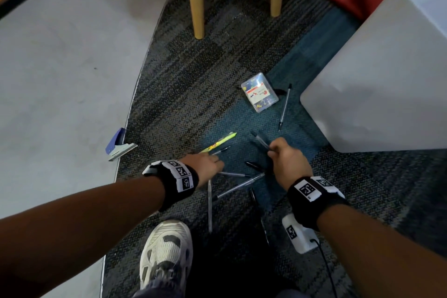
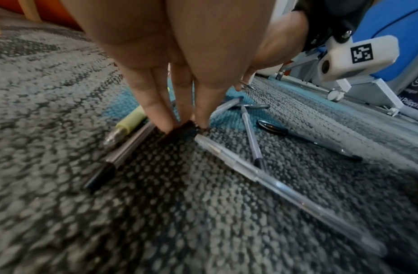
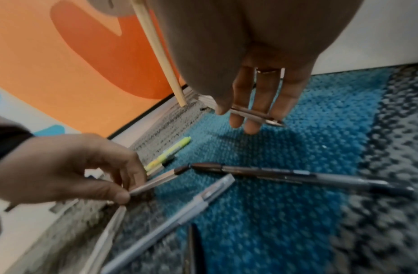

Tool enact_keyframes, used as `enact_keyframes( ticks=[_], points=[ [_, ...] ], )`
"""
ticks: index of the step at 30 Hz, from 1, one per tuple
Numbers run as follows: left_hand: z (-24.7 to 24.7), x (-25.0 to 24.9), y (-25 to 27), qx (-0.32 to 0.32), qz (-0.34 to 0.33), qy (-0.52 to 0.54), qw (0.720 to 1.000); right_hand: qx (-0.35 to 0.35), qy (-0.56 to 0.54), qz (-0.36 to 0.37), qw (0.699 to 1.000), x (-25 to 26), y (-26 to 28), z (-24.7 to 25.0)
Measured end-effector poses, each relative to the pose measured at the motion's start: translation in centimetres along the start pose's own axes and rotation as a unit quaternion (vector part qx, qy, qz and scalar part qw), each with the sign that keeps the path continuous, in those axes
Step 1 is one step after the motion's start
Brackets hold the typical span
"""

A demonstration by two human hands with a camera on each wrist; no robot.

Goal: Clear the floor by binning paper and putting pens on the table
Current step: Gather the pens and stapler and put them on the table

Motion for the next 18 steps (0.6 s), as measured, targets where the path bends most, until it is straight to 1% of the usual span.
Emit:
enact_keyframes(
  ticks=[3,8,11,13,15,18],
  points=[
    [0.6,-0.3,0.2,-0.019,0.007,0.028,0.999,-0.014,-0.078,0.009,0.997,0.4,0.2,0.3],
    [2.4,-0.4,0.8,-0.064,0.014,0.104,0.992,0.015,-0.119,0.005,0.993,1.7,-0.1,1.0],
    [2.9,0.0,1.3,-0.113,0.019,0.144,0.983,0.016,-0.155,0.031,0.987,2.3,0.4,1.5],
    [3.5,0.4,1.7,-0.151,0.034,0.166,0.974,0.021,-0.187,0.048,0.981,2.9,0.7,2.0],
    [4.6,1.1,2.2,-0.199,0.053,0.179,0.962,0.027,-0.239,0.055,0.969,3.7,1.0,2.7],
    [7.0,2.6,3.0,-0.273,0.083,0.201,0.937,0.026,-0.309,0.069,0.948,5.4,1.1,4.3]
  ],
)
Point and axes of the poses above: each hand's wrist, its own y-axis away from the middle knuckle, its own z-axis out of the back of the hand, x = y × z, the point moved 2 cm from there along -y, towards the middle knuckle, and after that the axes turned 11 degrees about -z, right-handed, at the moved point
